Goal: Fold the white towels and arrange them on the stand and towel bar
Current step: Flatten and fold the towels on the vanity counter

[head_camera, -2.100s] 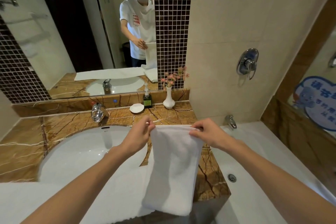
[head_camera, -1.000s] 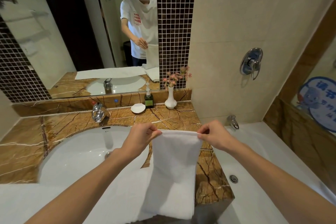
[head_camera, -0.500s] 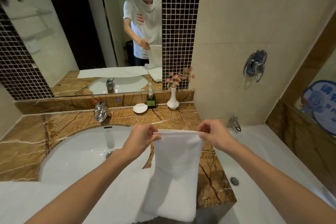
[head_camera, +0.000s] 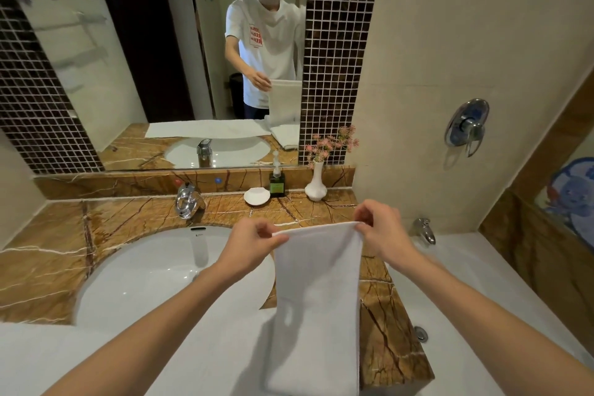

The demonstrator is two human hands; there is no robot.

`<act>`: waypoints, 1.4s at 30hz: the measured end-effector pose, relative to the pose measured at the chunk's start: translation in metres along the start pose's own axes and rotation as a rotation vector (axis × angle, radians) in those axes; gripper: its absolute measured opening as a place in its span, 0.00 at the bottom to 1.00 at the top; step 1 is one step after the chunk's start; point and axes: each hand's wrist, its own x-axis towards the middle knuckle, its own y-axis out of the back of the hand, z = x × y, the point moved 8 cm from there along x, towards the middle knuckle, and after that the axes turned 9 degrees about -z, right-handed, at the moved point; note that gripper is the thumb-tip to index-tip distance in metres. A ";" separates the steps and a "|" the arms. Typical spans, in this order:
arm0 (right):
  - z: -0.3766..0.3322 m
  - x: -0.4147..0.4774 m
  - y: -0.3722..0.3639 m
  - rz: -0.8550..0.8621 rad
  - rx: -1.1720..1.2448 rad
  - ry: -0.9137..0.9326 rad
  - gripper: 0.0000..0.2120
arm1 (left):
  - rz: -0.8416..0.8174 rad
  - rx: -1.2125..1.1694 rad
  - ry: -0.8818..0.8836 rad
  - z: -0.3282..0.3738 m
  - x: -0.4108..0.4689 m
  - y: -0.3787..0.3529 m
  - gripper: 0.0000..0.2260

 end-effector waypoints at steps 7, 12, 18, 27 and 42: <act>-0.044 0.043 -0.012 -0.015 0.075 0.152 0.09 | 0.118 -0.252 -0.002 -0.006 -0.011 0.035 0.07; -0.086 0.085 -0.056 -0.135 0.113 0.316 0.10 | 0.307 -0.130 0.047 -0.017 -0.034 0.082 0.06; -0.170 0.098 -0.114 -0.323 0.110 0.637 0.08 | 0.625 -0.169 0.200 -0.045 -0.111 0.128 0.07; -0.295 0.023 -0.213 -0.592 0.119 1.050 0.06 | 1.009 -0.099 0.419 -0.045 -0.277 0.152 0.07; -0.389 -0.069 -0.295 -0.748 0.146 1.271 0.08 | 1.234 -0.003 0.637 -0.077 -0.408 0.165 0.05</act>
